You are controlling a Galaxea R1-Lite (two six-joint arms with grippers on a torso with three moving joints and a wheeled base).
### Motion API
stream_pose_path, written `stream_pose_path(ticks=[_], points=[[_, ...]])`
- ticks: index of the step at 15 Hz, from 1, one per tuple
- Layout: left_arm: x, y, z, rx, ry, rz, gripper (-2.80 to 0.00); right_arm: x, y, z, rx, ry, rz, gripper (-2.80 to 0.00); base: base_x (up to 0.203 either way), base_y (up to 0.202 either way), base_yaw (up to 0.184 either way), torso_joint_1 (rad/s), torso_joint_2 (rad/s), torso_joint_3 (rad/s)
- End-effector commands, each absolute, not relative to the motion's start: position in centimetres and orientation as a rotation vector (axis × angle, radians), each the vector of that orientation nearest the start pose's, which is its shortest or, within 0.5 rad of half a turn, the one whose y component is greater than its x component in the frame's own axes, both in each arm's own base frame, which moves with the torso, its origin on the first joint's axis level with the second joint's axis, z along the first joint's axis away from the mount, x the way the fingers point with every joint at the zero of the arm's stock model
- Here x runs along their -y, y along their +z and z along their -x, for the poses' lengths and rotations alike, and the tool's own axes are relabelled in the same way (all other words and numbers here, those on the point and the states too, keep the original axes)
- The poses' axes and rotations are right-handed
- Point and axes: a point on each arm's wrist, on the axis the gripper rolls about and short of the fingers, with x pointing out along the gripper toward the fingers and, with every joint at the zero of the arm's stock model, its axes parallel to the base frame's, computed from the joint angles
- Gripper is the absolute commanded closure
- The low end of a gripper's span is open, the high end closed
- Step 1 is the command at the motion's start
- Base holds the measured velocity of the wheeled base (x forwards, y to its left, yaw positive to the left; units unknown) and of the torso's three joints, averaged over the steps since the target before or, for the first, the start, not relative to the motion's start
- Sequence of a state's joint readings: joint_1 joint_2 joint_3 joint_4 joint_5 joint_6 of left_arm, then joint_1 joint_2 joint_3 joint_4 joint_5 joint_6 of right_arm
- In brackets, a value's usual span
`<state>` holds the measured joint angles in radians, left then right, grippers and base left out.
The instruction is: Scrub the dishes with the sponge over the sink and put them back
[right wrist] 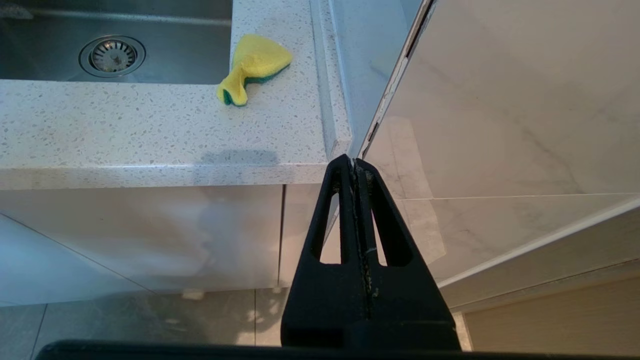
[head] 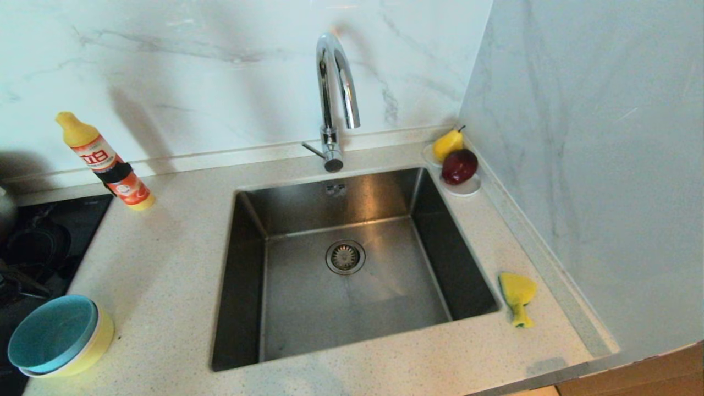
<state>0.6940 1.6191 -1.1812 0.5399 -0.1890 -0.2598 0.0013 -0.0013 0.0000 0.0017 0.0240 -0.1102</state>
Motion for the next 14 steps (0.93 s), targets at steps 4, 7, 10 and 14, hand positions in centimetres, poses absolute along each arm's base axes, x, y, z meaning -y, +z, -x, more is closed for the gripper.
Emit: stream_pose_path(ticks=[4,7,10,14], points=[[-15.8,25.6,-20.4,-0.704,0.529,0.533,0.00,-0.1,7.5,2.3,0.003,0.026,0.111,0.00,0.000,0.000,0.000,0.000,0.00,0.000],[-14.4,27.8,-21.4,-0.608,0.276,0.370,0.00,-0.1,7.5,2.3,0.003,0.026,0.111,0.00,0.000,0.000,0.000,0.000,0.00,0.000],[-11.5,28.5,-24.4,-0.534,0.158,0.213,0.00,-0.1,7.5,2.3,0.002,0.026,0.112,0.00,0.000,0.000,0.000,0.000,0.00,0.000],[-6.5,27.2,-28.6,-0.342,0.140,0.028,0.00,-0.1,7.5,2.3,0.003,0.026,0.111,0.00,0.000,0.000,0.000,0.000,0.00,0.000]])
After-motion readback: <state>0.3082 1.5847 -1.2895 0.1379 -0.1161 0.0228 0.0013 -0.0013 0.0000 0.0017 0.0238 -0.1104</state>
